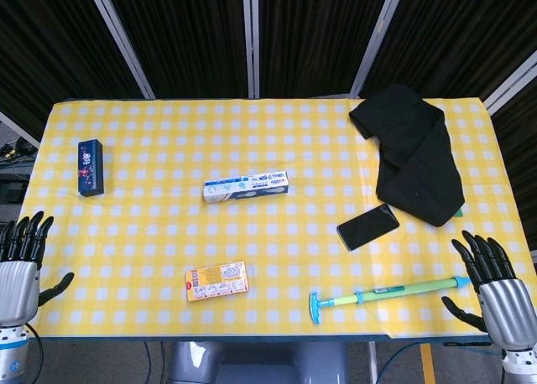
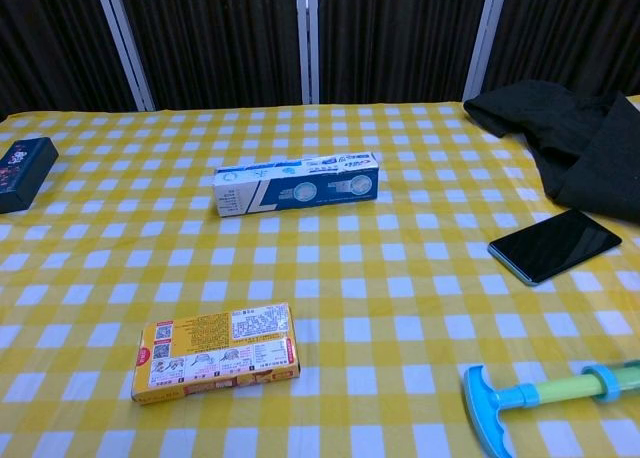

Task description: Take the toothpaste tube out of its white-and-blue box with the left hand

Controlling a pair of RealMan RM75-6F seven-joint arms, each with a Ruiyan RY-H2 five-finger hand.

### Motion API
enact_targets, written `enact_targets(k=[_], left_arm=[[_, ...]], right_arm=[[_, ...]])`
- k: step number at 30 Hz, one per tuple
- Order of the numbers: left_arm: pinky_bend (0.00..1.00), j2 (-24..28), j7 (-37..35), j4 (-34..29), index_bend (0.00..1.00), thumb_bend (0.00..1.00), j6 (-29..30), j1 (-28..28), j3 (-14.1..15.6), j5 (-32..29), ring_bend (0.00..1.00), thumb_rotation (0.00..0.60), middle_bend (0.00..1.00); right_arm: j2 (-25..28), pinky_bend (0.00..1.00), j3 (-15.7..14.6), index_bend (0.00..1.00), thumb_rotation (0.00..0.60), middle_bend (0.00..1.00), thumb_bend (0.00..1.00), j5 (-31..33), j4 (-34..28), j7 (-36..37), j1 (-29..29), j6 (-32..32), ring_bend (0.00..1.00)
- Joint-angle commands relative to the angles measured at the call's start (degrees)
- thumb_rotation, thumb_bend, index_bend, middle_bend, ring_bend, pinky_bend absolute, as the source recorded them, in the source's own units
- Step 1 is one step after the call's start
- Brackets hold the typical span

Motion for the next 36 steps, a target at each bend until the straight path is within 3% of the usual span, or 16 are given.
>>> enact_targets(k=[1,26,31,36], left_arm=[[0.0,0.08,-0.14,0.05,0.0,0.09,-0.08,0.0,-0.09,-0.25,0.0,0.6,0.0],[0.0,-0.3,0.81,-0.12,0.0,0.09,-1.93,-0.91,-0.12,-1.03,0.0,0.6,0.0],[0.0,-0.01,1.96,-2.07,0.0,0.09,-5.17,-3.1,-1.29,-2.29,0.0,0.6,0.0],[0.0,1.26,6.02,-7.19,0.0,0.09,-10.65,-7.65,-4.45,-4.66,0.0,0.6,0.0]], right_arm=[[-0.05,0.0,-0.06,0.06,0.6,0.0,0.07,-0.02,0.08,-0.11,0.04,-0.15,0.0],[0.21,0.0,0.23,0.06,0.6,0.0,0.07,0.69,0.11,0.6,0.01,-0.1,0.0],[0.29,0.0,0.21,0.06,0.6,0.0,0.07,1.16,0.22,1.25,0.22,-0.79,0.0],[0.59,0.0,0.34,0.06,0.6,0.0,0.07,1.51,0.17,2.26,0.34,-0.93,0.0]])
